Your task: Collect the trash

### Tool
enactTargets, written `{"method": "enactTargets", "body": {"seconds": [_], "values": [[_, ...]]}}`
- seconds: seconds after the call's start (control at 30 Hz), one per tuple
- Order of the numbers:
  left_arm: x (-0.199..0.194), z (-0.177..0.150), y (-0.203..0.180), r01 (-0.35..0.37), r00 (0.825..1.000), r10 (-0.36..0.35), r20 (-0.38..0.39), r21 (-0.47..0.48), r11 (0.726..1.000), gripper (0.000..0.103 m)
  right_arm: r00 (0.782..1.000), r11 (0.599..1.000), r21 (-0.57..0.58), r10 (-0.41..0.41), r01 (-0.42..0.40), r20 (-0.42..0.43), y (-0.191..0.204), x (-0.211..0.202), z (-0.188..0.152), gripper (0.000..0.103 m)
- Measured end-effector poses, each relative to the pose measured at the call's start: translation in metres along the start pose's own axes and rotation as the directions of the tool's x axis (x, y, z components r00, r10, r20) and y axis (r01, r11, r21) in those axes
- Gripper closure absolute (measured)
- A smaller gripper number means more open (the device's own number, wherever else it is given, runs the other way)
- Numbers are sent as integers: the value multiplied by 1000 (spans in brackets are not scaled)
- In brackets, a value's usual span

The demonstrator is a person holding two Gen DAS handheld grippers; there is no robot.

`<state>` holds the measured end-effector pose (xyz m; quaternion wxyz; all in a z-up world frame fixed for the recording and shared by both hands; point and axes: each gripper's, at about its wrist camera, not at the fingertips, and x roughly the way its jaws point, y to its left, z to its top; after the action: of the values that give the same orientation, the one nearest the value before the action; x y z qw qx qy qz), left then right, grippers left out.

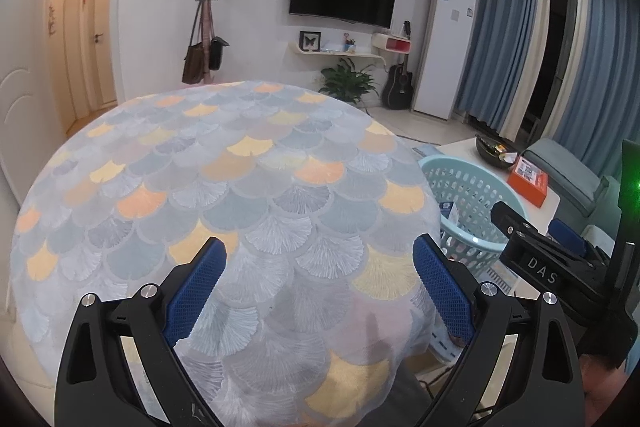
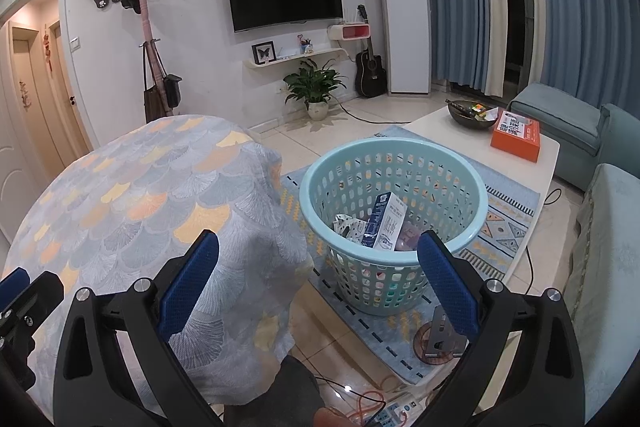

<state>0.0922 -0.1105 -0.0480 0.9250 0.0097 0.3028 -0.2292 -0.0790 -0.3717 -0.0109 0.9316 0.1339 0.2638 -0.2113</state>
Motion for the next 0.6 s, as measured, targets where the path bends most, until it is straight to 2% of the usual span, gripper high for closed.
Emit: {"method": "enactTargets", "body": {"seconds": [0.6], "values": [[1, -1, 1, -3, 1000, 3, -5, 2, 1000, 11, 1000, 1000, -1, -1, 1, -5, -1, 2, -2, 8]]}}
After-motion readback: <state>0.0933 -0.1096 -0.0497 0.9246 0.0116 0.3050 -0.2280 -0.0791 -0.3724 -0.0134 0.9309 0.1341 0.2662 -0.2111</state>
